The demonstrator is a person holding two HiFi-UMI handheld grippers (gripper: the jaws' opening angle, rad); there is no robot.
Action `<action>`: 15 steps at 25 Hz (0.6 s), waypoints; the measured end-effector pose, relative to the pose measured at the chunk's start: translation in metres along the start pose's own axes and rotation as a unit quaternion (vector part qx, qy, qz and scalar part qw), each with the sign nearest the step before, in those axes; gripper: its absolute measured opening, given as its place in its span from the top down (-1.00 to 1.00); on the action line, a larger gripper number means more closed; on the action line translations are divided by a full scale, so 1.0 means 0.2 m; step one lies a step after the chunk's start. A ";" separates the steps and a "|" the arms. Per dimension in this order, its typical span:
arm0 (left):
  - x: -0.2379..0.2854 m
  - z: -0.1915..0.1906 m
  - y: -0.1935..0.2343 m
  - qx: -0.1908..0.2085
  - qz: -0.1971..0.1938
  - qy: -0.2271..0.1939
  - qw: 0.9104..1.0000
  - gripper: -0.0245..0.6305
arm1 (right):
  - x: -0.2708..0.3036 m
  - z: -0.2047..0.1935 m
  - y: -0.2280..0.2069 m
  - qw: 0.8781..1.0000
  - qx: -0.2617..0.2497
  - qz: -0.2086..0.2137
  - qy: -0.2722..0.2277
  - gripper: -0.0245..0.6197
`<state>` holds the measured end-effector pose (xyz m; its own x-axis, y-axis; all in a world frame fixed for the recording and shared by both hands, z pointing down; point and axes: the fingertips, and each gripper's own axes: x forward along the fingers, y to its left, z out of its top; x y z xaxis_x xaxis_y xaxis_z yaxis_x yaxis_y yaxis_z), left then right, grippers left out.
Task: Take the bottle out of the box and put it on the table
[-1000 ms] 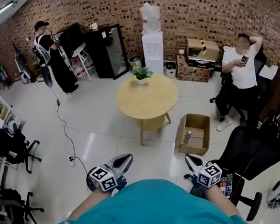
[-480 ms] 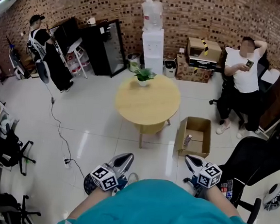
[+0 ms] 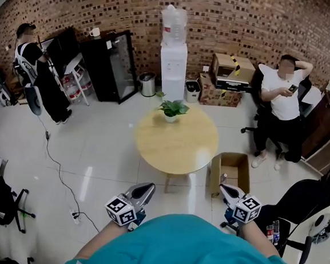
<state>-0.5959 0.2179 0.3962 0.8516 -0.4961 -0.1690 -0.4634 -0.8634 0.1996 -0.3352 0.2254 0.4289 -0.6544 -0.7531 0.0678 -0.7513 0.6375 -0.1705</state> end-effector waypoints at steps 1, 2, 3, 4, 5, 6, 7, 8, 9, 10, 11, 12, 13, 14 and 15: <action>0.01 0.01 0.07 -0.003 -0.004 0.003 1.000 0.93 | 0.05 0.01 -0.01 1.000 0.003 -0.004 0.001 0.92; 0.03 0.01 0.13 -0.006 -0.006 0.005 1.000 0.93 | 0.09 0.01 -0.03 1.000 0.008 -0.009 0.002 0.92; 0.05 0.02 0.19 -0.011 -0.007 0.005 1.000 0.93 | 0.13 0.01 -0.05 1.000 0.014 -0.013 0.003 0.92; 0.08 0.03 0.24 -0.016 -0.007 0.004 1.000 0.93 | 0.16 0.01 -0.08 1.000 0.019 -0.017 0.006 0.92; 0.10 0.03 0.28 -0.021 -0.007 0.003 1.000 0.93 | 0.18 0.02 -0.11 1.000 0.020 -0.019 0.008 0.92; 0.14 0.03 0.31 -0.023 -0.008 0.002 1.000 0.93 | 0.20 0.02 -0.15 1.000 0.020 -0.020 0.011 0.92; 0.17 0.03 0.35 -0.024 -0.009 0.003 1.000 0.93 | 0.22 0.02 -0.20 0.999 0.022 -0.021 0.013 0.92; 0.21 0.02 0.38 -0.025 -0.008 0.004 1.000 0.93 | 0.23 0.02 -0.25 0.999 0.025 -0.023 0.013 0.92; 0.26 0.00 0.41 -0.026 -0.006 0.006 1.000 0.93 | 0.25 0.01 -0.32 0.999 0.029 -0.023 0.012 0.92; 0.33 -0.01 0.43 -0.025 -0.004 0.008 1.000 0.93 | 0.26 0.02 -0.39 0.999 0.031 -0.022 0.010 0.92; 0.40 -0.02 0.45 -0.022 -0.001 0.010 1.000 0.93 | 0.27 0.03 -0.47 0.999 0.028 -0.018 0.008 0.92; 0.49 -0.03 0.46 -0.019 0.003 0.011 1.000 0.93 | 0.27 0.05 -0.57 1.000 0.023 -0.012 0.007 0.92; 0.60 -0.03 0.46 -0.017 0.008 0.010 1.000 0.93 | 0.27 0.07 -0.67 1.000 0.018 -0.005 0.007 0.92; 0.72 -0.04 0.45 -0.017 0.017 0.009 1.000 0.93 | 0.25 0.09 -0.78 1.000 0.012 0.005 0.009 0.92; 0.83 -0.06 0.43 -0.019 0.028 0.007 0.999 0.93 | 0.22 0.10 -0.90 1.000 0.006 0.016 0.013 0.92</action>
<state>-0.4905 0.0620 0.3974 0.8286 -0.5413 -0.1427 -0.5004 -0.8305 0.2445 -0.2270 0.0743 0.4433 -0.6803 -0.7277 0.0878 -0.7290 0.6592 -0.1847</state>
